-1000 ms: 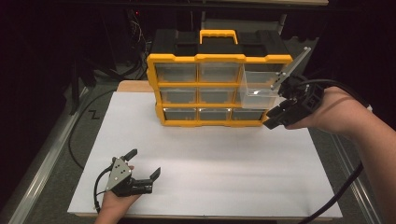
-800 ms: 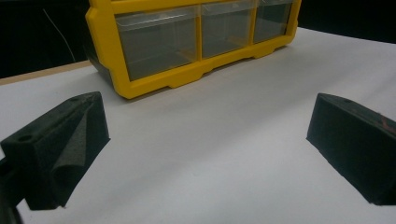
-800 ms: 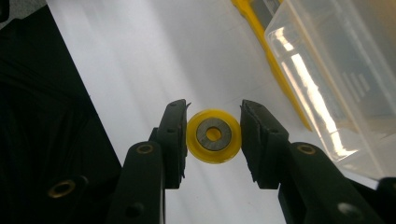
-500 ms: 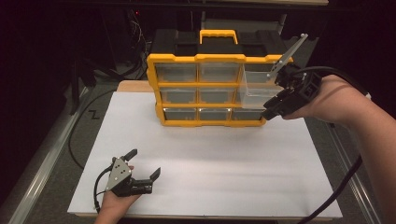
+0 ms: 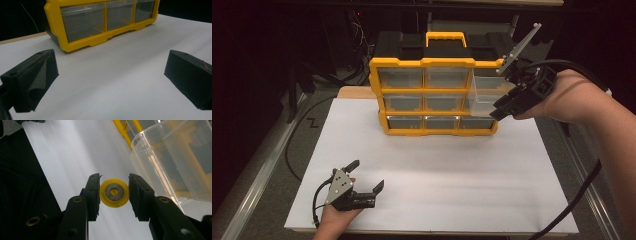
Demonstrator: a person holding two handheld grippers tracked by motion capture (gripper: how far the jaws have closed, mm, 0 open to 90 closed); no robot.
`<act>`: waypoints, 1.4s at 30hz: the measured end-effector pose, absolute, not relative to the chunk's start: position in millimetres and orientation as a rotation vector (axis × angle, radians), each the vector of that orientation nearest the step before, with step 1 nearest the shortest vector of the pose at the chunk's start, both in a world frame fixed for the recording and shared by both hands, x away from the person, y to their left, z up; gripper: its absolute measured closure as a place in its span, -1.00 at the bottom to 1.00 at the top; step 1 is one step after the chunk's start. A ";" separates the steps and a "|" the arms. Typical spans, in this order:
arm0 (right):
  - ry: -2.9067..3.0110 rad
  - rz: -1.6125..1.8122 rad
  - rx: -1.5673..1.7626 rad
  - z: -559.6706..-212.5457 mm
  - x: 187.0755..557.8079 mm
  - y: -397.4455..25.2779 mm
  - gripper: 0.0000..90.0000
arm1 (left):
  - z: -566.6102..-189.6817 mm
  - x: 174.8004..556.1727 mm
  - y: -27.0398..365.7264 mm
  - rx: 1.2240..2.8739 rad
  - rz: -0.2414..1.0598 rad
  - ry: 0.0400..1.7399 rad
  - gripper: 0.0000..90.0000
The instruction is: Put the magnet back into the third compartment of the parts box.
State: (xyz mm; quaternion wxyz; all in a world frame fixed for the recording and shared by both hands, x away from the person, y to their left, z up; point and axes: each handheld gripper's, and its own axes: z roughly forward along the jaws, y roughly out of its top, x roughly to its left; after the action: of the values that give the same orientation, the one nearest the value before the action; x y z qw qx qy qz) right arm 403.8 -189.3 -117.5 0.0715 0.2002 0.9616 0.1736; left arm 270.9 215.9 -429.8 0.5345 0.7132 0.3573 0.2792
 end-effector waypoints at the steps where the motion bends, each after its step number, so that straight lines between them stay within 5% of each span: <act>1: 2.892 0.524 0.597 -116.6 404.4 -188.6 0.44 | -429.8 270.9 215.9 1.699 0.665 0.851 -1.00; 42: 2.838 0.502 0.687 -97.1 446.7 -185.8 0.44 | -430.2 271.1 216.8 1.695 0.657 0.852 -1.00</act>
State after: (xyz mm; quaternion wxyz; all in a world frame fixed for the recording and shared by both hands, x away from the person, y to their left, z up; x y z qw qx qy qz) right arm 446.7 -185.8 -97.1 0.0894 0.2310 0.9540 0.1688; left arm 271.1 216.8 -430.2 0.5371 0.7120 0.3581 0.2762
